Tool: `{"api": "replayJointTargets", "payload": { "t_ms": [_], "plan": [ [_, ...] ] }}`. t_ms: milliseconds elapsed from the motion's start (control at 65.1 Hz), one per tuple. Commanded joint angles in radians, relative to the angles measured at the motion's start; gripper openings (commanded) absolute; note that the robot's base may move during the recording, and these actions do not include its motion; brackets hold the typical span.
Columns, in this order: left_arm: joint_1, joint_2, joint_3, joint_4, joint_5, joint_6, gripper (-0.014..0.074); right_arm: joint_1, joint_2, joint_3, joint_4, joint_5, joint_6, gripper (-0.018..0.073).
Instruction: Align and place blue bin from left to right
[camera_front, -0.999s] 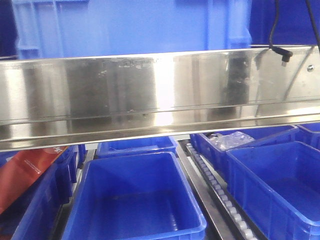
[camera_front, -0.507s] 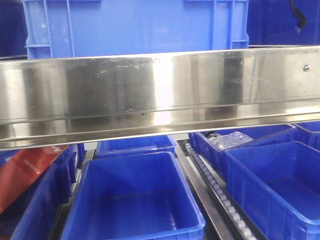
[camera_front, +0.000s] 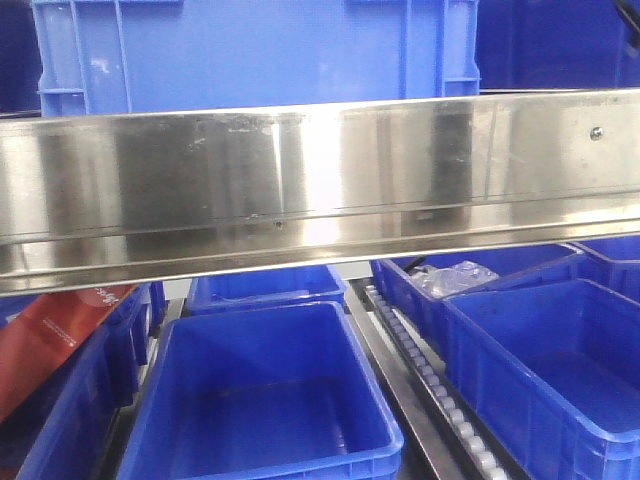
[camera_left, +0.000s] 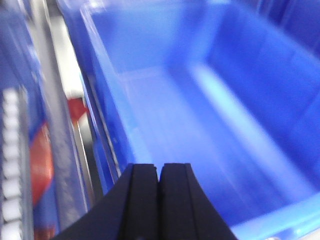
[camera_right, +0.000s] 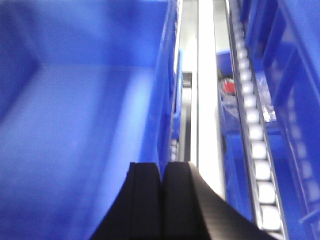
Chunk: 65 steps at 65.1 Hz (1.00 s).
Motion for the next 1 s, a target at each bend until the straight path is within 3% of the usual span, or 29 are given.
{"api": "replayJointTargets", "payload": {
  "t_ms": [0, 184, 553, 784, 984],
  "plan": [
    [-0.004, -0.095, 0.150, 0.002, -0.139, 0.002, -0.0111, -0.005, -0.062, 0.108, -0.016, -0.094, -0.019, -0.0162],
    [-0.004, -0.317, 0.476, 0.002, -0.376, 0.002, -0.0111, -0.003, -0.240, 0.458, -0.016, -0.338, -0.032, -0.0162],
    [-0.004, -0.673, 0.883, 0.002, -0.561, 0.002, -0.0111, -0.001, -0.729, 1.155, -0.031, -0.796, -0.088, -0.0162],
    [-0.004, -0.876, 1.032, 0.002, -0.590, 0.002, -0.0111, -0.001, -1.049, 1.492, -0.111, -0.913, -0.088, -0.0162],
    [-0.004, -0.994, 1.120, 0.002, -0.584, 0.002, -0.0111, -0.001, -1.380, 1.727, -0.115, -0.931, -0.088, -0.0162]
  ]
}}
